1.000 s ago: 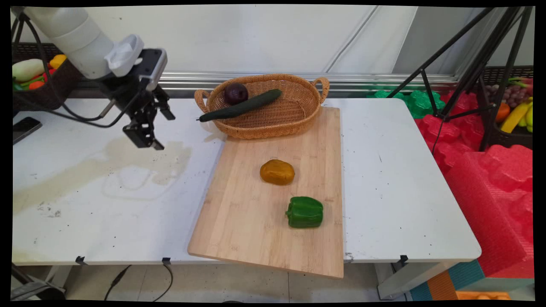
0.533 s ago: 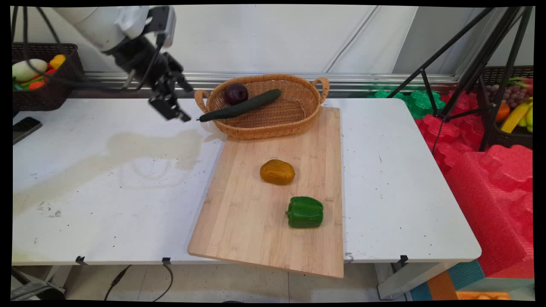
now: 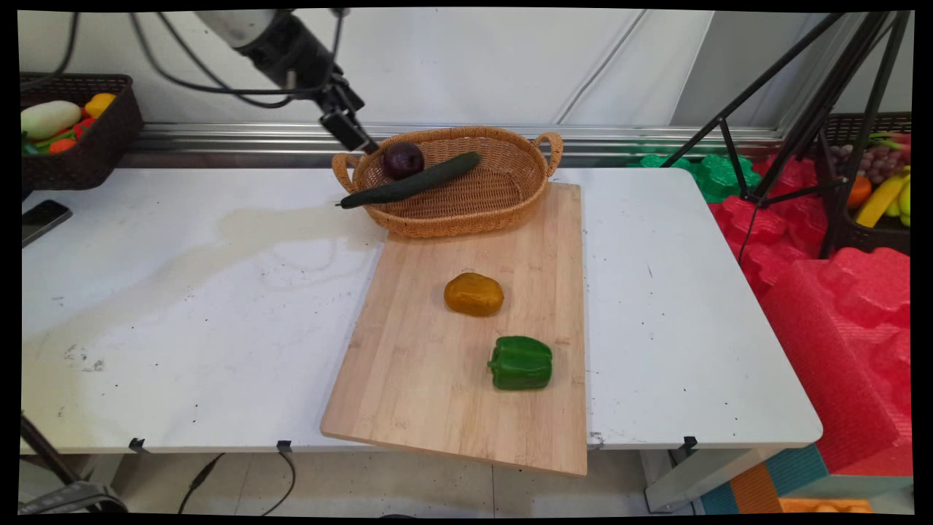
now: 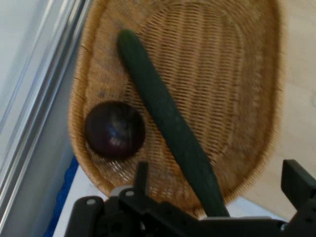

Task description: Pick up the cucumber from the vegetable basket

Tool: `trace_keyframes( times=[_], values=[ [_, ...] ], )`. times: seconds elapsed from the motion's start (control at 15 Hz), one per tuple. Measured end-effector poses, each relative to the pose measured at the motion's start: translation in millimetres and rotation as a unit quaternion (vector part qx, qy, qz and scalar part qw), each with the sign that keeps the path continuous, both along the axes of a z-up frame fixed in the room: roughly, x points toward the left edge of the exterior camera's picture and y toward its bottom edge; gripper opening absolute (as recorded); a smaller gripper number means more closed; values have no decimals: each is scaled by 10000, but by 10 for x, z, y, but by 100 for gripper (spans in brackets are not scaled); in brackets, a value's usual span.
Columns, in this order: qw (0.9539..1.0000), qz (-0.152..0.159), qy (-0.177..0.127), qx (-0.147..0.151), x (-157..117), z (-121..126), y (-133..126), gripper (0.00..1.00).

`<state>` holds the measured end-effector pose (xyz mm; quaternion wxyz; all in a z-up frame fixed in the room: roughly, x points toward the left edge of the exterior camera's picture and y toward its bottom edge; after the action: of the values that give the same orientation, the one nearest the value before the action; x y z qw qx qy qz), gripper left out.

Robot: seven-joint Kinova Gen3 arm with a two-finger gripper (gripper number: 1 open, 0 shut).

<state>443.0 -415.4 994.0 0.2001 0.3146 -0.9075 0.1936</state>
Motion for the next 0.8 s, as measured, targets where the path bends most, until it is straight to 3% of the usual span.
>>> trace_keyframes(
  times=[0.27, 0.8],
  values=[
    [9989, 448, 2, 131, -124, -226, -395, 100],
    [9931, 863, -180, 776, -280, -897, -864, 100]
  ],
)
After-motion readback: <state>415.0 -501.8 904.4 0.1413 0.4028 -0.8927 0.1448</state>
